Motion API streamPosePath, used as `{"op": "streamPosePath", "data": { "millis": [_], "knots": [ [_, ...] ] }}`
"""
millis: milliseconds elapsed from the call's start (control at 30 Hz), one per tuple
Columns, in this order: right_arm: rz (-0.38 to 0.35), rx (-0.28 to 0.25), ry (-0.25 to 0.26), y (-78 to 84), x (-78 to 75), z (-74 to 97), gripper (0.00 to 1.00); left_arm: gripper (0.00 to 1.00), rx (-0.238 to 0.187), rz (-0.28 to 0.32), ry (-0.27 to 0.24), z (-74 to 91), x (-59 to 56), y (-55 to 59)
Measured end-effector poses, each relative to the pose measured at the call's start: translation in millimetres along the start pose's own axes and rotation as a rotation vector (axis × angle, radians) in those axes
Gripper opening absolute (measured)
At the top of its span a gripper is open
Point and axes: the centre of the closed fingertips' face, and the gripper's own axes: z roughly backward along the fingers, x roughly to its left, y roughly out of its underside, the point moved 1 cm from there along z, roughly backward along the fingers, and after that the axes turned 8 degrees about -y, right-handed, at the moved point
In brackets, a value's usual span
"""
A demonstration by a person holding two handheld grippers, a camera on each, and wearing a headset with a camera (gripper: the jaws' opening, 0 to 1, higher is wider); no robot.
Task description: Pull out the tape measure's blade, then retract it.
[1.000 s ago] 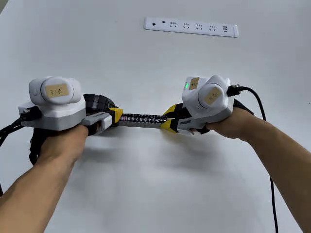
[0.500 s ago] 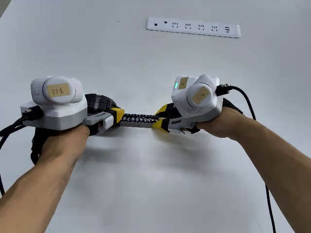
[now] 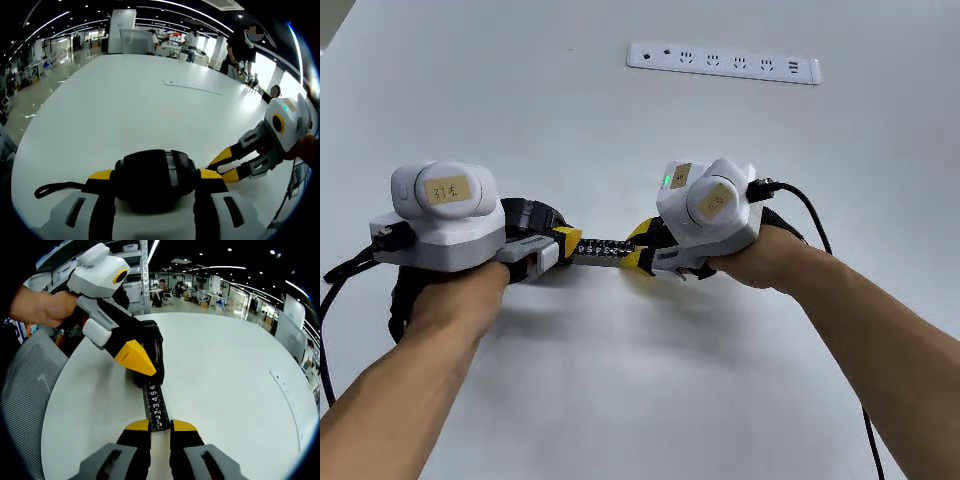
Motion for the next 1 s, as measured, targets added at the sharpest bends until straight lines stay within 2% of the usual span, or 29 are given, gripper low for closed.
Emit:
{"op": "streamPosePath", "data": {
  "millis": [1000],
  "knots": [
    [0.023,-0.026,-0.013,-24.4,5.2,-23.9,0.10,0.59,0.006,0.006,0.008,-0.5,-0.1,-0.1]
  ]
}}
